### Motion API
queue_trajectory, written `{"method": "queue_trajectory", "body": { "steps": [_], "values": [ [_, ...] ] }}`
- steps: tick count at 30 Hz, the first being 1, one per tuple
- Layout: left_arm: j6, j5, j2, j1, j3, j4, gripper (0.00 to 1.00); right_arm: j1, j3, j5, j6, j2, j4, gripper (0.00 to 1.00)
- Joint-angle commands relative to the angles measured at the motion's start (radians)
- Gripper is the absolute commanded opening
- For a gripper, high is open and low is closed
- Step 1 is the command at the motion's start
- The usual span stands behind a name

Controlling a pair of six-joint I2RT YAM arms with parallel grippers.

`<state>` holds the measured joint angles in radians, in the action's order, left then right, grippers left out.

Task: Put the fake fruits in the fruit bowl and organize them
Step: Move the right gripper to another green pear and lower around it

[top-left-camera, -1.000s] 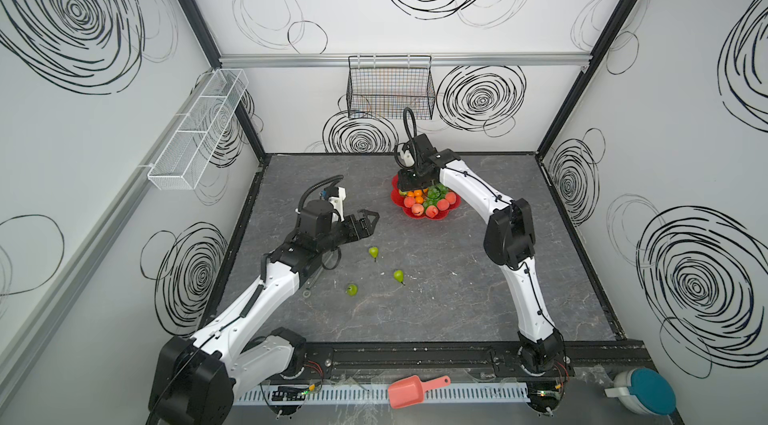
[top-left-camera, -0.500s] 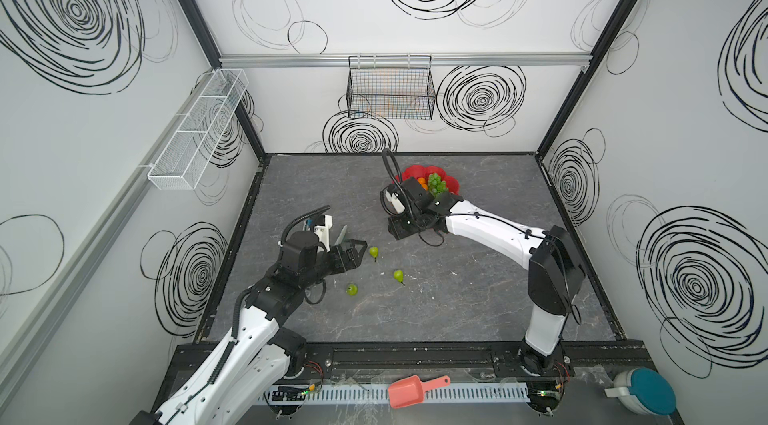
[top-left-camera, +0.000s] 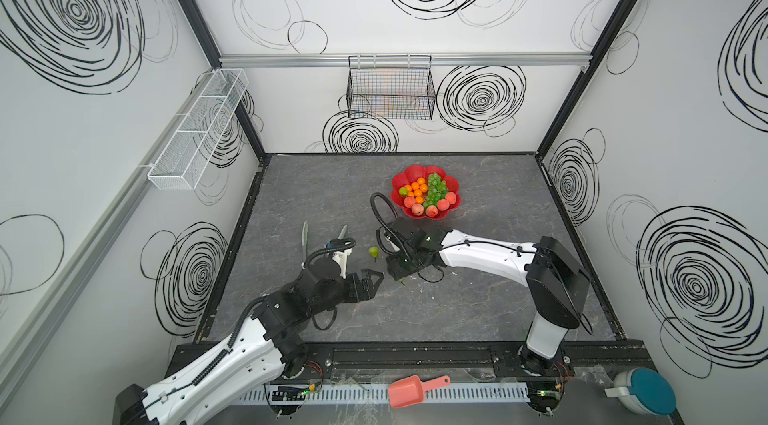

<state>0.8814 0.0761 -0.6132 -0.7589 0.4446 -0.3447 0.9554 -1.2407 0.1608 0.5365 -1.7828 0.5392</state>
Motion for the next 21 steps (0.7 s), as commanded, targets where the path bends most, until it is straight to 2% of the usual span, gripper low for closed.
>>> {"method": "queue_trajectory", "body": {
  "steps": [1,21],
  "values": [
    [0.031,-0.059,-0.006,-0.015,0.003,0.041,0.96,0.002,-0.006,-0.018,0.040,-0.029,-0.006,0.53],
    [0.020,-0.070,-0.011,-0.014,0.018,0.027,0.96,0.000,-0.043,-0.033,0.037,-0.136,0.013,0.53]
  ]
}}
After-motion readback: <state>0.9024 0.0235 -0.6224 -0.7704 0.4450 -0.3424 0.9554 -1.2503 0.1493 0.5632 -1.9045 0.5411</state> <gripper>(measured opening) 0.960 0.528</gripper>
